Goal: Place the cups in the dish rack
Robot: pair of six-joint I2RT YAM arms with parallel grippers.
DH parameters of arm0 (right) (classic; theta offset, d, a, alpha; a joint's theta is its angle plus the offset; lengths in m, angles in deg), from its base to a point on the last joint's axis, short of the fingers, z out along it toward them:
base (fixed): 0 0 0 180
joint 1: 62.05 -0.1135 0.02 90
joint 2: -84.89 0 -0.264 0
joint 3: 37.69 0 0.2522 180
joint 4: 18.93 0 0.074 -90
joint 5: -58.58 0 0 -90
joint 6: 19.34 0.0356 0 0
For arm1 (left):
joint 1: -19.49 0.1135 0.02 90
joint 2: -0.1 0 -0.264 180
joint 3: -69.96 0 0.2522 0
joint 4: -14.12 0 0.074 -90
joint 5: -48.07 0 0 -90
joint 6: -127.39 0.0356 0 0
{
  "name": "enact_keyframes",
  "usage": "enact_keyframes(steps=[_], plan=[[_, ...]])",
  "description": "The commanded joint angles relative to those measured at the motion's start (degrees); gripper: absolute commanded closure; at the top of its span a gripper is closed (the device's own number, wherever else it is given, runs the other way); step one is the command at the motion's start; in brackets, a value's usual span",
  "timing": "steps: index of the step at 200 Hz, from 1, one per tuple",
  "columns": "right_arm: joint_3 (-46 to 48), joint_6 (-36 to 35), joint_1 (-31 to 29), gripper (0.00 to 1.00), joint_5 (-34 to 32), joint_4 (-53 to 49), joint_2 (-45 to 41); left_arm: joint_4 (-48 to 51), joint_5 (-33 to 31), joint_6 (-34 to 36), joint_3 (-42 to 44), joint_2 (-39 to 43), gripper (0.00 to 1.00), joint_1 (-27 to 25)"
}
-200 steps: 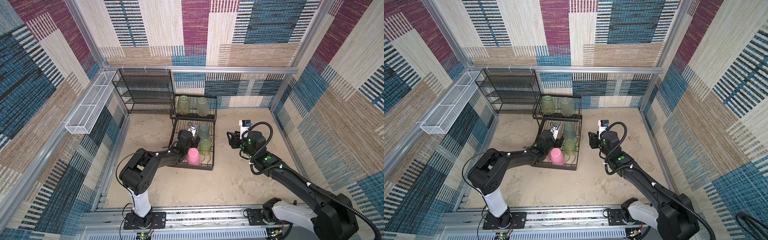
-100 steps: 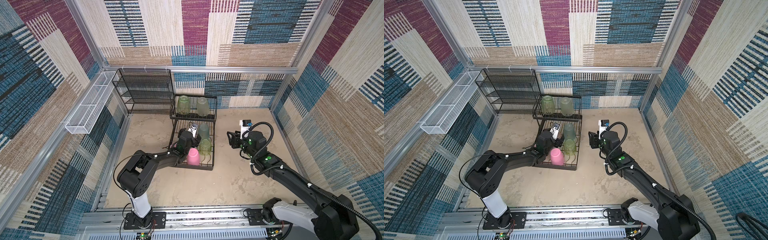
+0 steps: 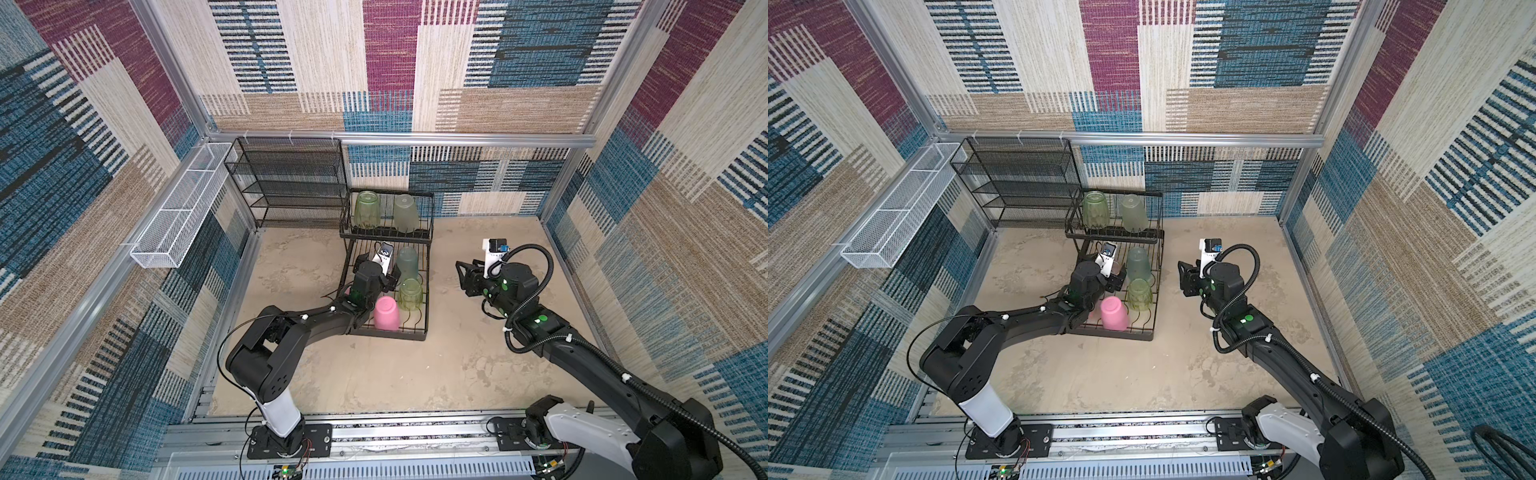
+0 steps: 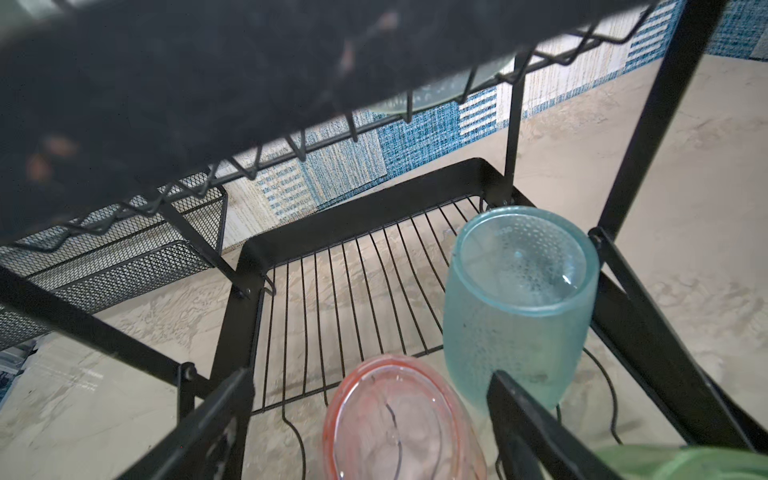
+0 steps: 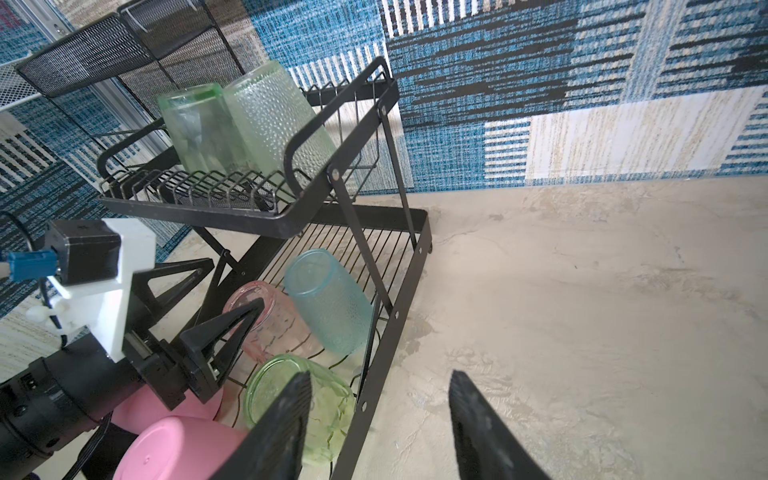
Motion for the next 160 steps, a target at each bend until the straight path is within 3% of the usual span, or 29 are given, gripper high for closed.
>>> enact_keyframes(steps=[1, 51, 93, 160], plan=[[-0.24, -0.23, 0.01, 0.43, -0.23, 1.38, -0.73, -1.84, -0.54, 1.5, 0.34, 1.35, 0.09, -0.3], [0.01, -0.47, 0.02, 0.42, -0.47, 1.48, -2.32, -1.32, -2.79, 1.88, 1.36, 4.65, 0.09, -1.43], [0.51, -1.03, -0.03, 0.35, -1.22, 3.34, -3.66, -0.56, -6.35, 3.5, 2.67, 8.29, 0.07, -3.86], [2.55, -3.85, -0.02, 0.04, -3.16, 11.45, -3.64, 8.02, -9.44, 0.91, 2.73, 17.38, 0.01, -4.78]])
